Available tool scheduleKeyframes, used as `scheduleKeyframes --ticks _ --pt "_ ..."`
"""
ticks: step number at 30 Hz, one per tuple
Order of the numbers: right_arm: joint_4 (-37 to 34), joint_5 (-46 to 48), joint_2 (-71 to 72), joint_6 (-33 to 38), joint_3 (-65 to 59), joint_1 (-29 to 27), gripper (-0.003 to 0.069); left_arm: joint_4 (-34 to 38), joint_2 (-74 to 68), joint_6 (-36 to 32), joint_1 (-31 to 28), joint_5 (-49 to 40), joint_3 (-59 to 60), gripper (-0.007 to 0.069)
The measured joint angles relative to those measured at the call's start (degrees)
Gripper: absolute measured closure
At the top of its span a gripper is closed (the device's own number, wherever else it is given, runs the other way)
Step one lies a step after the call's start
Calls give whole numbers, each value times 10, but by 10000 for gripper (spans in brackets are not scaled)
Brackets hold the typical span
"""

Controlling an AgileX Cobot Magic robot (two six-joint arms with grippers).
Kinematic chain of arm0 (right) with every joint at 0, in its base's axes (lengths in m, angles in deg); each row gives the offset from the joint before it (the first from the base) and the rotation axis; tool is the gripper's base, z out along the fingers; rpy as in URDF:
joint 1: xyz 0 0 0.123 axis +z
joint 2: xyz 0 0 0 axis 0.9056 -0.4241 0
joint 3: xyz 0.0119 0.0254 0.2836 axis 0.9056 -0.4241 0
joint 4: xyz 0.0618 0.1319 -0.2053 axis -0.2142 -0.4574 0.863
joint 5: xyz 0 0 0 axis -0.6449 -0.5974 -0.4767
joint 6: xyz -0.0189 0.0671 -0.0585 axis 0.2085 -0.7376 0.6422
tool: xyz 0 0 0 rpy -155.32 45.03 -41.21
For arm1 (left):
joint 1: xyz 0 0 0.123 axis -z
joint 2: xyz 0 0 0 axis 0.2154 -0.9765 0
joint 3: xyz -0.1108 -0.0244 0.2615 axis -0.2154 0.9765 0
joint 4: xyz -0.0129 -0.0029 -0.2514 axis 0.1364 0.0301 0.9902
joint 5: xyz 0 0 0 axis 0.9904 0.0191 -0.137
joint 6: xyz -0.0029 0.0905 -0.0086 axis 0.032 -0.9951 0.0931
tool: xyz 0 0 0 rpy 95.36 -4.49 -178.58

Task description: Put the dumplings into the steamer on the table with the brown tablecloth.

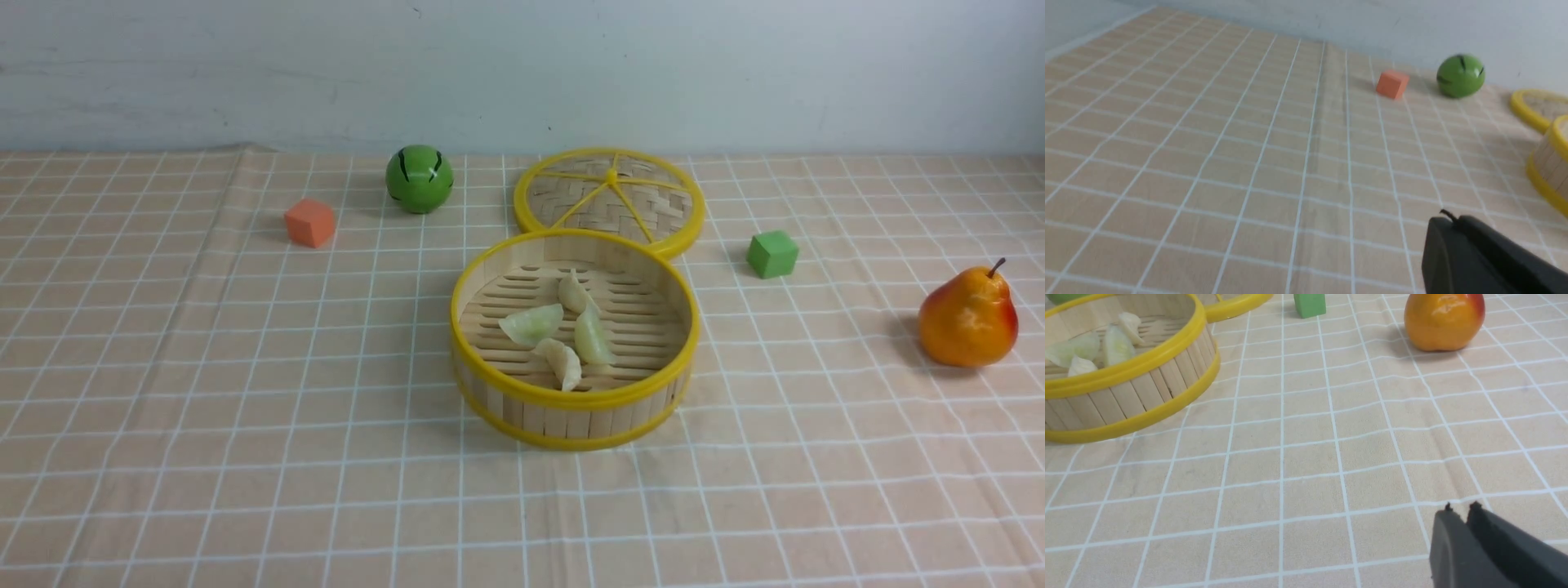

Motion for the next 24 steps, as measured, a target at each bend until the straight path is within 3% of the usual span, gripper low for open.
scheduleKeyframes --ticks 6,24 --pt "0 0 0 0 0 0 594 -8 0 0 0 -80 0 638" --pt "0 0 0 0 0 0 567 -11 0 0 0 -85 0 638"
